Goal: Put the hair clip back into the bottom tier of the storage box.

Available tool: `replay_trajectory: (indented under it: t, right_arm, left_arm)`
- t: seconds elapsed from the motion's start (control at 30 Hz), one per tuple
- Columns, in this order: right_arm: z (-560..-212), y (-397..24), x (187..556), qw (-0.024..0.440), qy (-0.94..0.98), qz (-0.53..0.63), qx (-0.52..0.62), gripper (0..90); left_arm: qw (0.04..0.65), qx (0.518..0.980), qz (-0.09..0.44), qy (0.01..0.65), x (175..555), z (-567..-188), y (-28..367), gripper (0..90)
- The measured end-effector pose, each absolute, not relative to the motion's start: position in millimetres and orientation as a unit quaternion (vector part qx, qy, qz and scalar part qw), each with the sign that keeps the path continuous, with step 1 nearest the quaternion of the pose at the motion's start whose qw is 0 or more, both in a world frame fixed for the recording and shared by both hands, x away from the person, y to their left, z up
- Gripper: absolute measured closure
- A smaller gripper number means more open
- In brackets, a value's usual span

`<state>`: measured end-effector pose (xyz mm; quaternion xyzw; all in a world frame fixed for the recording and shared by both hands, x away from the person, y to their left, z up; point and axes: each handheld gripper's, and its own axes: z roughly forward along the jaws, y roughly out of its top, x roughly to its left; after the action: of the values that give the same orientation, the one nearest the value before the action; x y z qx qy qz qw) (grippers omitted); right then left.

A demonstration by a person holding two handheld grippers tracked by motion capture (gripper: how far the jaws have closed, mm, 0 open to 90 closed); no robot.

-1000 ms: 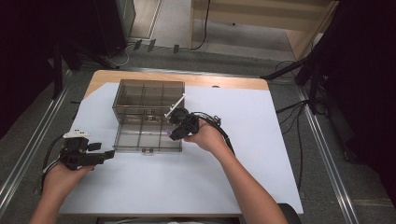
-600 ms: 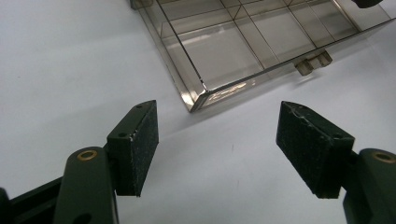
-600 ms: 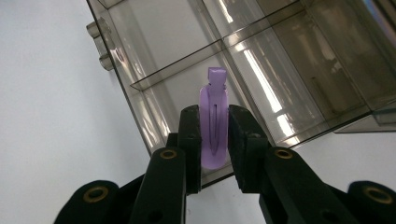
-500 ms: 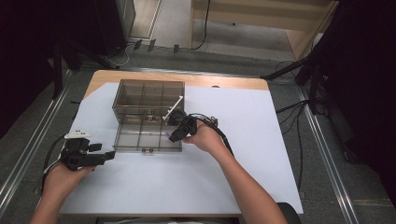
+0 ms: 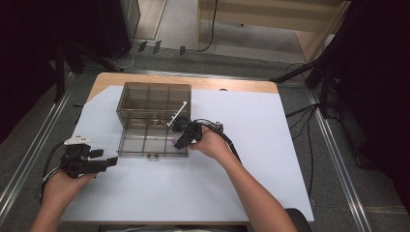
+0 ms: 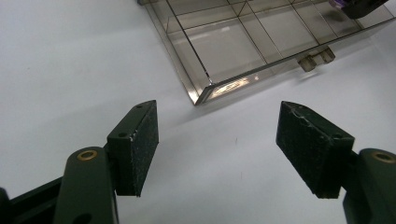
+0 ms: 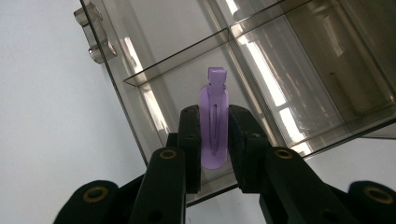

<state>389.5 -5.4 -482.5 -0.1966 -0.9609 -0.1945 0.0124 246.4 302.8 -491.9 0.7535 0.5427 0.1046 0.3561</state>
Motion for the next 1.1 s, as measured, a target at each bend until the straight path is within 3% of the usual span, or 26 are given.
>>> replay_trajectory:
  t: [1.1]
  right_arm:
    - [-489.1,-2.6,388.9,0.015,-0.963,-0.184,-0.196,76.3]
  left_arm:
    - [0.356,0.753,0.104,0.544,246.3,-492.1,302.7,30.9]
